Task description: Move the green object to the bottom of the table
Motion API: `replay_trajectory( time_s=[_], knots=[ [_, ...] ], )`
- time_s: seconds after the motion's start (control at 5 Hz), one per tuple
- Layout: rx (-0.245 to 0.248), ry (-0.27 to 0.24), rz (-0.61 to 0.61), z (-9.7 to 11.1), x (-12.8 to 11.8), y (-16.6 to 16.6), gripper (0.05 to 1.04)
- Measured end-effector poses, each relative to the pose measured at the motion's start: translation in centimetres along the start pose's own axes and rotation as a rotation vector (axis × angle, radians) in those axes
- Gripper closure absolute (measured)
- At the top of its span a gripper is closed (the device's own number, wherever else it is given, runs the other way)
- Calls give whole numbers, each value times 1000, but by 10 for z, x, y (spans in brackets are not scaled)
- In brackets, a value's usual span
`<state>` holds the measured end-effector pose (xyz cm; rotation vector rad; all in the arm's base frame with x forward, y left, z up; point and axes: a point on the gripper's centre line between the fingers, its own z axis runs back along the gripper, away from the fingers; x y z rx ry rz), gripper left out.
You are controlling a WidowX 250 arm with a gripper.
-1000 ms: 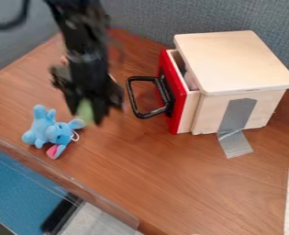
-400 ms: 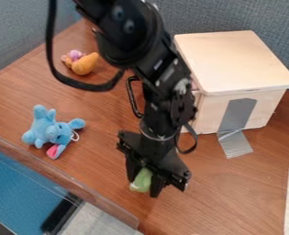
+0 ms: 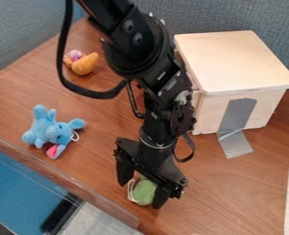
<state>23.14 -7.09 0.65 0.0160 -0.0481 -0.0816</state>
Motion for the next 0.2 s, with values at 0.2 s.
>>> replay_trajectory(
  time_s=[0.2],
  knots=[
    [-15,-78,-10,41,2,1,77]
  ],
)
